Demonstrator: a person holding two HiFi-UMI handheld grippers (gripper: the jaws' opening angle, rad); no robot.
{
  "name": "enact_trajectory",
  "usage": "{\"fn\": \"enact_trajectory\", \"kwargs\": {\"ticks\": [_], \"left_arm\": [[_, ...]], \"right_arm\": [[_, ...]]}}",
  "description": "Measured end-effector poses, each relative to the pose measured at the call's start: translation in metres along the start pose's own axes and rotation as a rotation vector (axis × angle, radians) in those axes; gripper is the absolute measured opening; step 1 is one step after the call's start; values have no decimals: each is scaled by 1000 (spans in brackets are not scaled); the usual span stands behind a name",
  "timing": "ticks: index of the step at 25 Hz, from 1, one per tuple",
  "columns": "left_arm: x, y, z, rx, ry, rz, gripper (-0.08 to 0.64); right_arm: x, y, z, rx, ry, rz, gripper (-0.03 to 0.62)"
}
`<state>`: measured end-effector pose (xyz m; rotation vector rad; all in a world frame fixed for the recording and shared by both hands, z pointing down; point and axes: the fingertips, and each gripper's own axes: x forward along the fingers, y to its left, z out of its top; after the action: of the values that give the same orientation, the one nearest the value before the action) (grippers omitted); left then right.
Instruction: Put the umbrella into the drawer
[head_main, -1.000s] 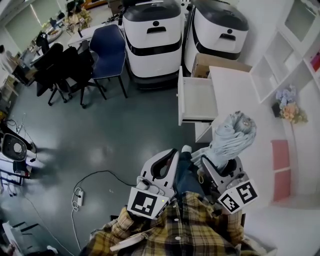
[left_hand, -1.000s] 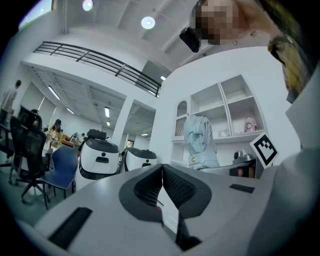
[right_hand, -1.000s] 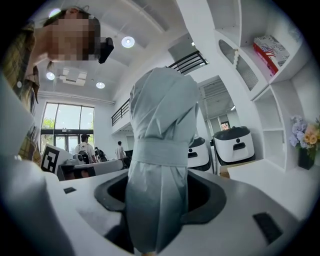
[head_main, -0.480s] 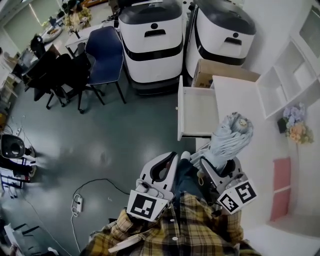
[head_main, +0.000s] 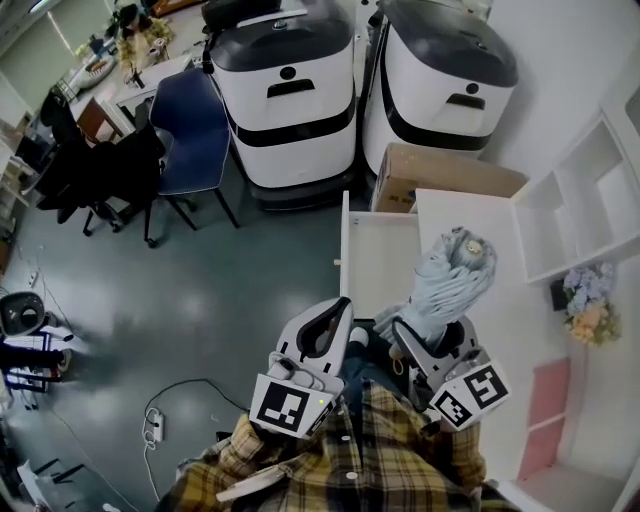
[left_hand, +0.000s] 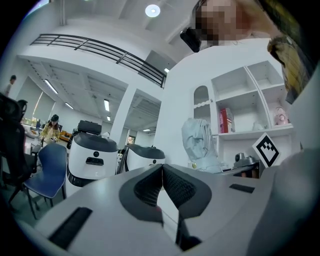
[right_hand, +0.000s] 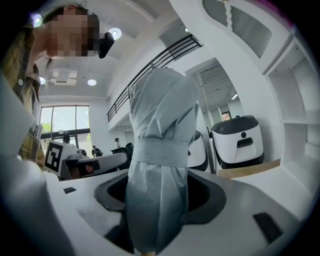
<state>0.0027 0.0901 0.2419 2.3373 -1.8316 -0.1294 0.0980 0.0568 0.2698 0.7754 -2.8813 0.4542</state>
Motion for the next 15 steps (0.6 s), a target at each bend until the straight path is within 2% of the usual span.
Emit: {"fn": "enact_trajectory", "kwargs": {"ticks": [8, 11, 15], "left_arm": [[95, 23, 4, 4, 20, -21, 21], [115, 28, 3, 6, 40, -35, 20], [127, 39, 5, 7, 50, -38, 21]], "right_arm": [[39, -71, 20, 38, -2, -15, 278], [47, -86, 21, 82, -3, -24, 279], [57, -97, 20, 82, 21, -42, 278]]}}
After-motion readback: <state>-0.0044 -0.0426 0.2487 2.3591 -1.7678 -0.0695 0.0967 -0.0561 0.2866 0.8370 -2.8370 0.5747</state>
